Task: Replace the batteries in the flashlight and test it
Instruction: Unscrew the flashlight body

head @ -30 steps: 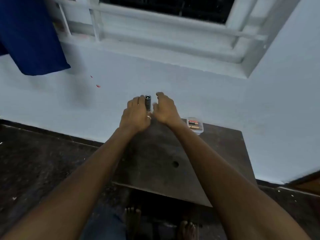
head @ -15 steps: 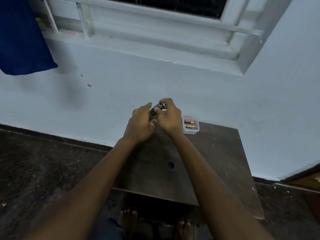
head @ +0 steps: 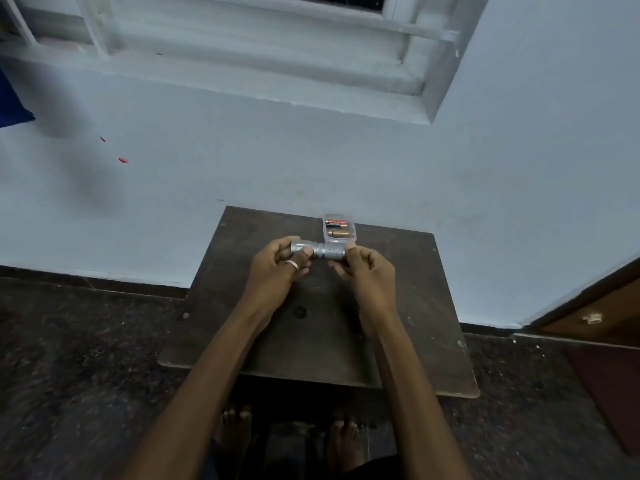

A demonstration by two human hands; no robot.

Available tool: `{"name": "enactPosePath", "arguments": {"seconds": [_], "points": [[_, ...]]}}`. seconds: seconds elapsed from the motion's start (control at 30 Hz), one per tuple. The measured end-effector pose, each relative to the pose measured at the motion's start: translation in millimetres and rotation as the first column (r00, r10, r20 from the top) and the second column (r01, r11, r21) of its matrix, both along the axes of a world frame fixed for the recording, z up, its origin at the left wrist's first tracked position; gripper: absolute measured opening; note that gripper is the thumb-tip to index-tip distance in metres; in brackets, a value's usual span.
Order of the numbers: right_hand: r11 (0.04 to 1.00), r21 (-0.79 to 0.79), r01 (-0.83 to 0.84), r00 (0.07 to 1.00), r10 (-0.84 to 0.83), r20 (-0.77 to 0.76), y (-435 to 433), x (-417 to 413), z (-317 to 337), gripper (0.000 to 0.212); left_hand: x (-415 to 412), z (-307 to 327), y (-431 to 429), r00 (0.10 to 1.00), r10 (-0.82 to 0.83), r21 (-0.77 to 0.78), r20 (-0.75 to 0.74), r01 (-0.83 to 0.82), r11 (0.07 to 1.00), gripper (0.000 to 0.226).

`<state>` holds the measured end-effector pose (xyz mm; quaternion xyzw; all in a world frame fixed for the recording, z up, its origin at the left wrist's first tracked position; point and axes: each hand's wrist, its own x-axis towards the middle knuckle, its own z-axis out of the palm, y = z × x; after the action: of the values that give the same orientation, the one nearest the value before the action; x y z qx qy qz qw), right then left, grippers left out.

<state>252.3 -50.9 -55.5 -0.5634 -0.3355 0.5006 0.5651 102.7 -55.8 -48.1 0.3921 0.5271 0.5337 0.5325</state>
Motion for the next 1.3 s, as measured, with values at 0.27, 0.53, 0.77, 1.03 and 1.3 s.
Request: {"name": "enactPosePath", "arguments": {"seconds": [0.27,0.53,0.77,1.03,1.3], "points": [[1.000,0.018,0.010,0.966,-0.014,0.260,6.7,5.6,-0.3,0.038,3.0,-7.8,9.7,0.996,0.066,-0.044,0.061,-0.064,0.997,0.019],[1.000,-0.004,-0.023,0.988,0.023,0.152,11.3,11.6,-6.9,0.030,8.1,-10.9,12.1,0.991,0.103,-0.069,0.091,-0.097,0.993,0.023],[0.987,0.074,-0.142,0.985,0.134,0.108,10.3,16.5,-5.3,0.013,3.7,-14.4,15.2,0.973,0.169,-0.136,0.158,-0.148,0.979,0.029],[0.975,0.020,-0.221,0.974,0.220,0.044,10.0,26.9,2.3,0.020,-1.2,-11.5,14.3,0.983,0.127,-0.121,0.134,-0.111,0.986,0.024],[0.974,-0.009,-0.227,0.964,0.226,0.139,14.5,27.2,1.1,0.012,-4.2,-8.7,11.9,0.989,0.119,-0.107,0.086,-0.110,0.988,0.018]]}}
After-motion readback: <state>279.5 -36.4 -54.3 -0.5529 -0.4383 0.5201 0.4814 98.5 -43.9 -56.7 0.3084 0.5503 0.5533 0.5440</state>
